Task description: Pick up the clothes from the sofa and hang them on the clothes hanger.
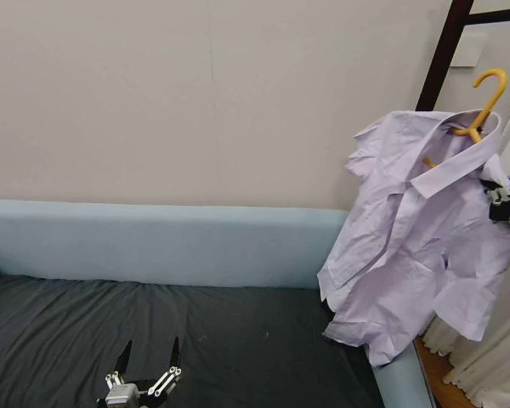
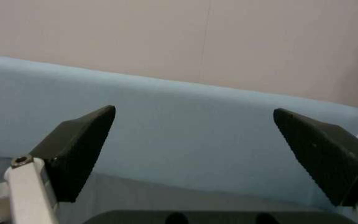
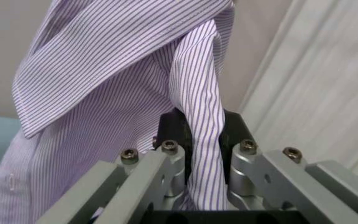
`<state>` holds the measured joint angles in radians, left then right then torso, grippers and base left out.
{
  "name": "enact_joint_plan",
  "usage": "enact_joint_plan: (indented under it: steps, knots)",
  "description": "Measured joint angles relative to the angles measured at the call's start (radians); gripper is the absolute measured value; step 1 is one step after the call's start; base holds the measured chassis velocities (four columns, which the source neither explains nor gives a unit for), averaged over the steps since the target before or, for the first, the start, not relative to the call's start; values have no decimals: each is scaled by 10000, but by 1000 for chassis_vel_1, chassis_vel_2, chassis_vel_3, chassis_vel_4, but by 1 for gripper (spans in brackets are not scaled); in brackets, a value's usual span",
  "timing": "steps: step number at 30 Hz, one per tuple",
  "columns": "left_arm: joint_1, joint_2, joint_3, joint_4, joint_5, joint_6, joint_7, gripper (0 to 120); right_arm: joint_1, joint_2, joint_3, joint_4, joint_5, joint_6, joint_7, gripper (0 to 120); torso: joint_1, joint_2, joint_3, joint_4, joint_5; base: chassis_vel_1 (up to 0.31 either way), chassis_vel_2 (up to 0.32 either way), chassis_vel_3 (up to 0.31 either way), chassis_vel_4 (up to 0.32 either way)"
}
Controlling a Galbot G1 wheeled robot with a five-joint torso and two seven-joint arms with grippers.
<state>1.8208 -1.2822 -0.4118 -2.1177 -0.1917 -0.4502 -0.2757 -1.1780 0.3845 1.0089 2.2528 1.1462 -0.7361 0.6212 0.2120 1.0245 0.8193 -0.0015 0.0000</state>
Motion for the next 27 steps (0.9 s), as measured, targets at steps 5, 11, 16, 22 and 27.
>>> enact_joint_plan:
  steps: [5, 11, 16, 22, 27]
  knots:
    - [-6, 4, 4, 0, -4, 7, -3, 100, -36, -485, 211, -1066, -737, -1, -583, 8, 0, -1, 0, 1, 2, 0, 0, 0, 0]
    - [-9, 8, 8, 0, -8, 10, -4, 100, 239, -1362, 280, -2420, -1576, 1, -1303, 8, 0, 0, 0, -1, 0, 0, 0, 0, 0]
    - [-9, 10, 8, 0, -11, 13, -4, 100, 546, -2028, -144, -3249, -1874, 6, -1728, 8, 1, -1, 1, 0, 2, 0, 0, 0, 0]
    - [-10, 12, 8, 0, -14, 16, -1, 100, 871, -2979, -685, -4820, -2571, 21, -2297, 8, 0, 0, 0, -1, -1, 0, 0, 0, 0]
    - [-12, 12, 9, 0, -15, 16, 0, 100, 903, -2755, -894, -5654, -2699, 39, -2404, 8, 1, 0, 0, -2, 0, 0, 0, 0, 0]
